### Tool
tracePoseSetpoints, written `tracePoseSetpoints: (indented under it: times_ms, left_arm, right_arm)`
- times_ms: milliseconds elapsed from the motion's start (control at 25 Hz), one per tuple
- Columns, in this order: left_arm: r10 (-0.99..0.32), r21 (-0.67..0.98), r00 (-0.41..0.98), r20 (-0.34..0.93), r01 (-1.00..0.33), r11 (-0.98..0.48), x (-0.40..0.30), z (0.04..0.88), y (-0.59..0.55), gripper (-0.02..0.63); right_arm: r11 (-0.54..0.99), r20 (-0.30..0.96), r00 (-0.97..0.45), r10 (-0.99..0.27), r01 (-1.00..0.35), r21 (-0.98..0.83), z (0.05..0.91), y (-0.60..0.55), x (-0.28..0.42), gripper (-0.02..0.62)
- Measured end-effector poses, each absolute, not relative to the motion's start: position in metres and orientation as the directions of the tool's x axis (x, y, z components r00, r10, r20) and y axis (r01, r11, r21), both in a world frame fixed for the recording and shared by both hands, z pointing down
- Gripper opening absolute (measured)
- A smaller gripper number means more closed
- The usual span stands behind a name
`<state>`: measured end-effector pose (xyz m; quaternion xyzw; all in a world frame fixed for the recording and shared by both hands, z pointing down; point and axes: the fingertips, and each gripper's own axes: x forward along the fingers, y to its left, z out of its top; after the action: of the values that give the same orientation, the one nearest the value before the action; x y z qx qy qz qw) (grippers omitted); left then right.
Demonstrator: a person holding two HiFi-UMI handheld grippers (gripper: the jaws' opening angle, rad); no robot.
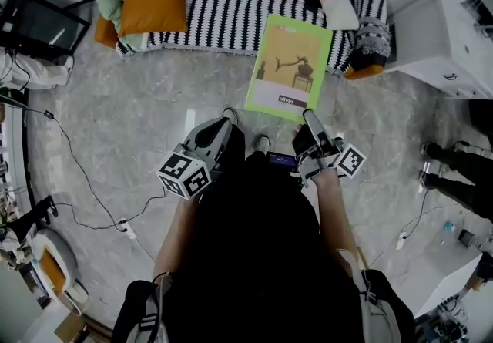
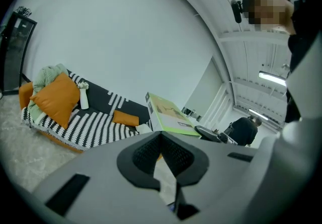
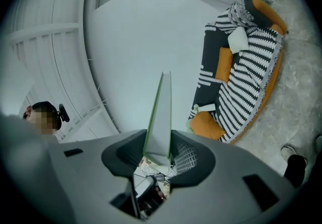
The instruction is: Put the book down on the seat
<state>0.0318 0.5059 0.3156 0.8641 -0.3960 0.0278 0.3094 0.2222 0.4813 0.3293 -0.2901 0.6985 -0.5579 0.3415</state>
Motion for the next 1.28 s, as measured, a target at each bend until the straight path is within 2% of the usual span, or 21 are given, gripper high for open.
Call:
tracePoseSetpoints:
  times_ms: [200,520,1280]
  left_arm:
    - [-0.659,0.489,0.704,0.266,-0.687,-0.537,0.031,0.31,0.505,0.012]
    - [-0.638,0.511,0.73,0.246,-0.657,-0.555,0.014,0.305,0.413,0.012]
    - [-0.539,0.514,0.81,0.231,-0.572,-0.639,-0.038,0.311,0.316,0.012]
  right_arm:
    - [0.238,-0.178,-0.587,-0.79,-0.027,-0.971,0.322,0.485,0.216,0.16]
    - [0.223,-0.152,-0.564,-0.811,-0.058,-0.973,0.31,0.398,0.199,0.16]
    - [0.201,-0.154,-0.489,-0.859,-0.045,-0.979,0.311,0.308,0.134,0.16]
